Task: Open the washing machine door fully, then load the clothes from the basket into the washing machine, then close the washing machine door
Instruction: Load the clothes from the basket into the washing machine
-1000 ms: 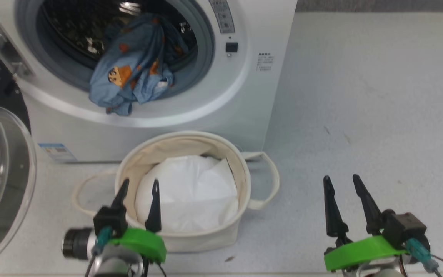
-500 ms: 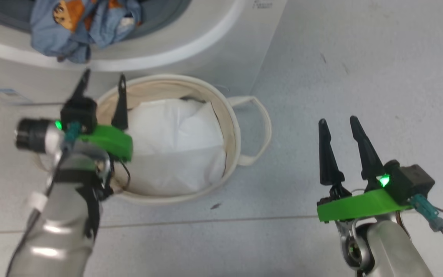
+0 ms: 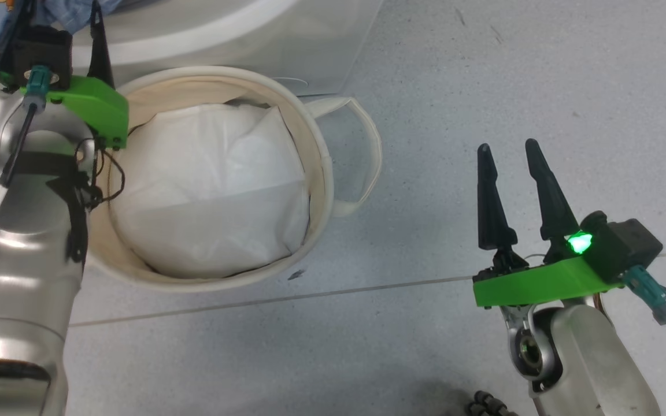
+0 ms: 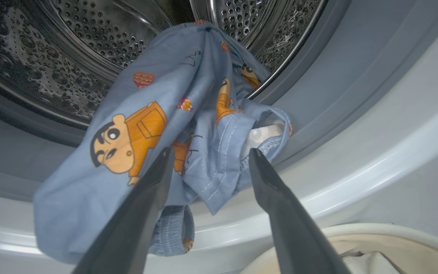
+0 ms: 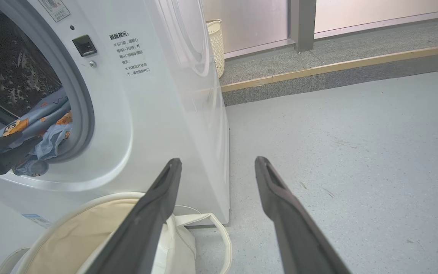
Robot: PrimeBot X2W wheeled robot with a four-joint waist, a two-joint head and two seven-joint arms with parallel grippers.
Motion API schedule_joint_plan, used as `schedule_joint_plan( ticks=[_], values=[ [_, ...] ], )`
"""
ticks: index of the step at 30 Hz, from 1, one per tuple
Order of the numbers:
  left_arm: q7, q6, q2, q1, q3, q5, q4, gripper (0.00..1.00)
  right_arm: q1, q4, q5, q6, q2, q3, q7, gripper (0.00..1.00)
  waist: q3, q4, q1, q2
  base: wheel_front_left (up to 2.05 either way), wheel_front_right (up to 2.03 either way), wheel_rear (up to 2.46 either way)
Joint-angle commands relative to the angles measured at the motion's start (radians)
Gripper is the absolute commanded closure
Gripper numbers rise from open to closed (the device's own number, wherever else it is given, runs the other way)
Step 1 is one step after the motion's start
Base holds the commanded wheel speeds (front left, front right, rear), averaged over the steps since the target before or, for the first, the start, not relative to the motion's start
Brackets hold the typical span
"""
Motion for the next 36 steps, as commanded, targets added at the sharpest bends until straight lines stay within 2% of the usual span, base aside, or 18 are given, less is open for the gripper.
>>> schedule_joint_plan(
  ticks=[1, 5, 11, 19, 28, 29, 36],
  values=[
    [-0.003, 0.022, 0.052, -0.049, 0.006, 0.022, 0.043, 0.0, 0.005, -0.03, 0.006, 0.0, -0.002, 0.028, -0.005, 0.0, -0.004, -0.004, -0.0003, 0.0, 0.0, 0.0, 0.0],
    [0.016, 0.051, 0.057, -0.111, -0.021, 0.049, 0.164, 0.0, 0.008, -0.027, 0.007, 0.0, -0.002, 0.04, -0.005, 0.0, -0.006, -0.007, -0.0003, 0.0, 0.0, 0.0, 0.0],
    [0.016, 0.061, 0.062, -0.175, -0.026, 0.045, 0.236, 0.0, 0.004, -0.033, 0.006, 0.0, -0.002, 0.047, -0.005, 0.0, 0.011, -0.016, -0.0003, 0.0, 0.0, 0.0, 0.0],
    [0.034, 0.041, 0.052, -0.227, 0.003, -0.01, 0.276, 0.0, -0.001, -0.038, 0.009, 0.0, -0.002, 0.052, -0.005, 0.0, 0.05, -0.033, -0.0003, 0.0, 0.0, 0.0, 0.0],
    [0.074, 0.047, 0.064, -0.284, -0.002, -0.026, 0.289, 0.0, -0.026, -0.046, 0.012, 0.0, -0.002, 0.065, -0.005, 0.0, 0.104, -0.044, -0.0003, 0.0, 0.0, 0.0, 0.0],
    [0.082, 0.041, 0.066, -0.286, -0.007, -0.024, 0.29, 1.0, -0.028, -0.048, 0.014, 0.0, -0.002, 0.066, -0.005, 0.0, 0.106, -0.045, -0.0003, 0.0, 0.0, 0.0, 0.0],
    [0.092, 0.028, 0.071, -0.304, -0.021, -0.03, 0.293, 1.0, -0.034, -0.049, 0.019, 0.0, -0.002, 0.063, -0.005, 0.0, 0.108, -0.043, -0.0003, 0.0, 0.0, 0.0, 0.0]
  ],
)
